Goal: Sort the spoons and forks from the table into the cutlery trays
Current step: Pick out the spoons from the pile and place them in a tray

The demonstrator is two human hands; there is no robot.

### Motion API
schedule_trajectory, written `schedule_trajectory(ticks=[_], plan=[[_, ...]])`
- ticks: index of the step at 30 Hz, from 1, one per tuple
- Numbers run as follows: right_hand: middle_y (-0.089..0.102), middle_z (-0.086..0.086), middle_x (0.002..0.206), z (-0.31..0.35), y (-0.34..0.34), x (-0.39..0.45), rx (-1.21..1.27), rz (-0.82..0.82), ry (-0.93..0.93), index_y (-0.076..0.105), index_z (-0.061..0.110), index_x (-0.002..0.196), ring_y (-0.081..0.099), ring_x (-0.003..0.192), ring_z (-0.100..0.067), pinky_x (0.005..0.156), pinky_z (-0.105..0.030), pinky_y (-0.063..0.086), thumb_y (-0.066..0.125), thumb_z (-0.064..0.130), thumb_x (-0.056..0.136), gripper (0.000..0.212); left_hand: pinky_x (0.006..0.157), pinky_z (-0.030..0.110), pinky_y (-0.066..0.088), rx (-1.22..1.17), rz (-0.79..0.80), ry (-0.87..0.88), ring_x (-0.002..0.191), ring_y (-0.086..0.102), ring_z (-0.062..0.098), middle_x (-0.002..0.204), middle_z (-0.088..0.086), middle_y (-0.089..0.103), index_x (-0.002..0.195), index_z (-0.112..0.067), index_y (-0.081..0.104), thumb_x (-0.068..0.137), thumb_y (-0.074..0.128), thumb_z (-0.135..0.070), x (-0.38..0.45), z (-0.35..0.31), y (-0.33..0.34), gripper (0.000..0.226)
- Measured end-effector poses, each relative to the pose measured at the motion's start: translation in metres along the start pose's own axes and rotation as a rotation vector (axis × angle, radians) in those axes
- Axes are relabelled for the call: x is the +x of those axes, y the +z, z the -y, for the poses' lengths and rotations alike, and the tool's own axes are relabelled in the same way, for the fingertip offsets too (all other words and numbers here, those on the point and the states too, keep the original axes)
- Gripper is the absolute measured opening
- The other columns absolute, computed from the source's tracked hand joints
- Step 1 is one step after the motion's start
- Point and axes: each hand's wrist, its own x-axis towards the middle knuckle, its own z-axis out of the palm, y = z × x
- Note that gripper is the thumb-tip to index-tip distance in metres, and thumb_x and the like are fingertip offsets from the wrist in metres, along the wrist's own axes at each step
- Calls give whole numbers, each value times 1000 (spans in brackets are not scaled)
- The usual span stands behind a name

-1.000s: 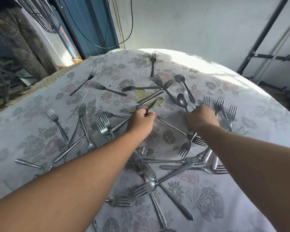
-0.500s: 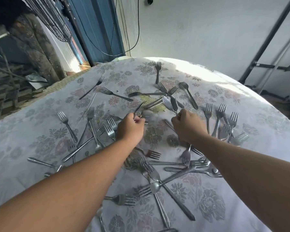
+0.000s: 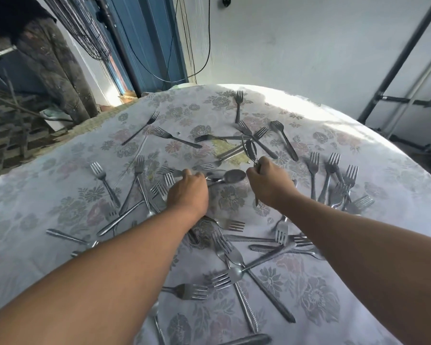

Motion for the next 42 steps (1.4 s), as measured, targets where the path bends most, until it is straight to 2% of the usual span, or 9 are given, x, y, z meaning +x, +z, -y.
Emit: schedule_trajectory(ticks=[8, 12, 15, 21, 26, 32, 35, 37, 42], plan=[[64, -8, 85, 13, -5, -15, 78, -81, 30, 53, 16, 96, 61, 73, -29, 67, -48, 54, 43, 32, 98, 20, 50, 33, 32, -208, -6, 8, 72, 56, 28, 101, 16, 69, 131, -1, 42, 109, 32, -20, -24, 5, -23, 31], [67, -11, 85, 31, 0, -34, 252, -170, 110, 56, 11, 101, 55, 67, -27, 60, -47, 50, 41, 30, 95, 24, 79, 40, 42, -607, 149, -195, 100, 56, 31, 120, 17, 59, 130, -8, 50, 105, 21, -53, -35, 10, -48, 59], [71, -12, 84, 48, 10, -56, 320, -161, 174, 55, 12, 100, 51, 61, -22, 52, -33, 38, 40, 29, 97, 23, 77, 39, 39, -924, 180, -208, 99, 54, 27, 115, 11, 58, 126, -9, 53, 91, 20, -71, -45, 25, -59, 78], [64, -7, 71, 90, 42, -119, 372, -221, 204, 54, 11, 90, 55, 59, -22, 54, -29, 37, 44, 27, 101, 21, 51, 30, 24, -1503, 310, -285, 54, 27, 14, 63, -3, 35, 74, -19, 45, 98, 33, -30, -85, 65, -65, 29], [48, -6, 57, 117, 67, -176, 483, -279, 240, 47, 13, 73, 49, 49, -22, 47, -26, 34, 43, 20, 97, 25, 46, 23, 27, -1364, 370, -251, 45, 34, 11, 63, 0, 50, 87, -13, 55, 105, 43, -17, -134, 105, -63, 22], [50, -4, 61, 146, 83, -241, 566, -244, 300, 47, 12, 87, 42, 33, -5, 32, -16, 27, 43, 25, 103, 21, 44, 21, 29, -1257, 324, -140, 36, 42, -1, 82, 0, 70, 99, -13, 72, 103, 62, -30, -186, 140, -81, 20], [46, 0, 66, 158, 88, -266, 640, -252, 314, 47, 15, 90, 54, 51, -13, 34, -18, 30, 45, 29, 105, 21, 46, 23, 29, -1230, 322, -100, 42, 38, 5, 95, 4, 78, 90, -21, 71, 98, 69, -31, -212, 152, -85, 12], [46, -1, 62, 166, 90, -283, 630, -221, 303, 49, 14, 88, 48, 43, -8, 35, -18, 31, 45, 26, 106, 21, 48, 24, 30, -1179, 323, -69, 50, 37, 9, 97, 6, 79, 82, -31, 62, 93, 74, -32, -228, 162, -85, 17], [41, 1, 60, 185, 104, -318, 730, -177, 321, 49, 13, 86, 35, 47, -10, 46, -24, 33, 47, 18, 103, 18, 47, 22, 29, -1073, 315, -62, 48, 34, 10, 80, 3, 68, 84, -27, 67, 89, 79, -38, -254, 191, -80, 17]])
